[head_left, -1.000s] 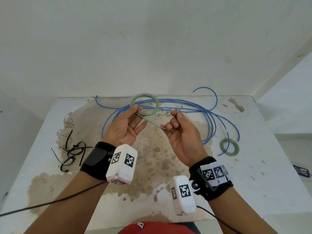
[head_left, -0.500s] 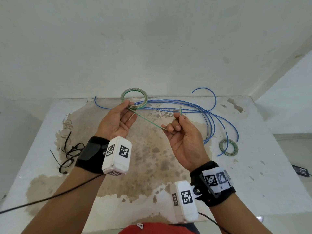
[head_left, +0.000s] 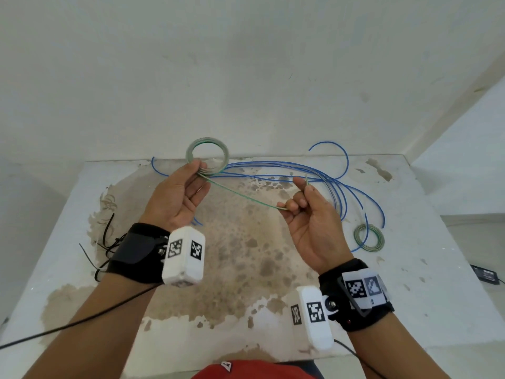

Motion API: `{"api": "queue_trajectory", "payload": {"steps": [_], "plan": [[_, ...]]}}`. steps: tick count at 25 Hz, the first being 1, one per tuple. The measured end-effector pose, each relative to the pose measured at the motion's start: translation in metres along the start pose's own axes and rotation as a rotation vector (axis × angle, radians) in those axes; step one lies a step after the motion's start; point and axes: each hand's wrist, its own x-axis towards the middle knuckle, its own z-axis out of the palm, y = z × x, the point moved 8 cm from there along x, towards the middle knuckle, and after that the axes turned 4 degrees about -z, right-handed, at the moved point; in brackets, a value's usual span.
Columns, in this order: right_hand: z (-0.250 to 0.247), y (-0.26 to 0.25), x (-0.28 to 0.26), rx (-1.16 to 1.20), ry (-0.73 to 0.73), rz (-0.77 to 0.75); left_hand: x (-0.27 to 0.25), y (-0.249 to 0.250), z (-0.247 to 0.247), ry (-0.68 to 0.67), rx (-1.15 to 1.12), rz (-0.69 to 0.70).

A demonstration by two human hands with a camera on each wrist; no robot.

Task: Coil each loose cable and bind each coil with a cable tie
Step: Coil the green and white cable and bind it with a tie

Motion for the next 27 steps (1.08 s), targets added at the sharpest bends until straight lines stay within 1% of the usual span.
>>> {"api": "queue_trajectory", "payload": {"steps": [4,6,9,11,14,16,18,20,21,22,25,27], "plan": [[-0.008,-0.023,0.024,-0.191,0.015,-0.023,-0.019,-0.007,0.009,-0.164,0.304,0.005],[-0.006,-0.030,0.033,-0.258,0.014,-0.035,-0.026,-0.014,0.011,-0.220,0.396,-0.020],[0.003,-0.033,0.041,-0.313,0.013,-0.034,-0.032,-0.026,0.012,-0.252,0.461,-0.058],[0.005,-0.025,0.041,-0.300,0.018,0.029,-0.032,-0.032,0.012,-0.241,0.414,-0.075],[-0.002,0.001,0.031,-0.252,0.031,0.195,-0.029,-0.035,0.010,-0.185,0.311,-0.081],[-0.013,0.016,0.023,-0.246,0.074,0.295,-0.025,-0.035,0.008,-0.143,0.258,-0.075],[-0.023,0.032,0.007,-0.217,0.123,0.438,-0.022,-0.034,0.007,-0.105,0.209,-0.064],[-0.025,0.041,-0.008,-0.222,0.131,0.546,-0.019,-0.033,0.006,-0.063,0.156,-0.053],[-0.023,0.041,-0.013,-0.264,0.117,0.558,-0.018,-0.033,0.005,-0.043,0.132,-0.048],[-0.023,0.041,-0.015,-0.320,0.098,0.538,-0.017,-0.033,0.004,-0.031,0.117,-0.043],[-0.015,0.034,-0.013,-0.430,0.041,0.418,-0.017,-0.035,0.009,-0.044,0.110,-0.049],[-0.010,0.034,-0.012,-0.469,0.036,0.393,-0.018,-0.039,0.013,-0.057,0.117,-0.056]]}}
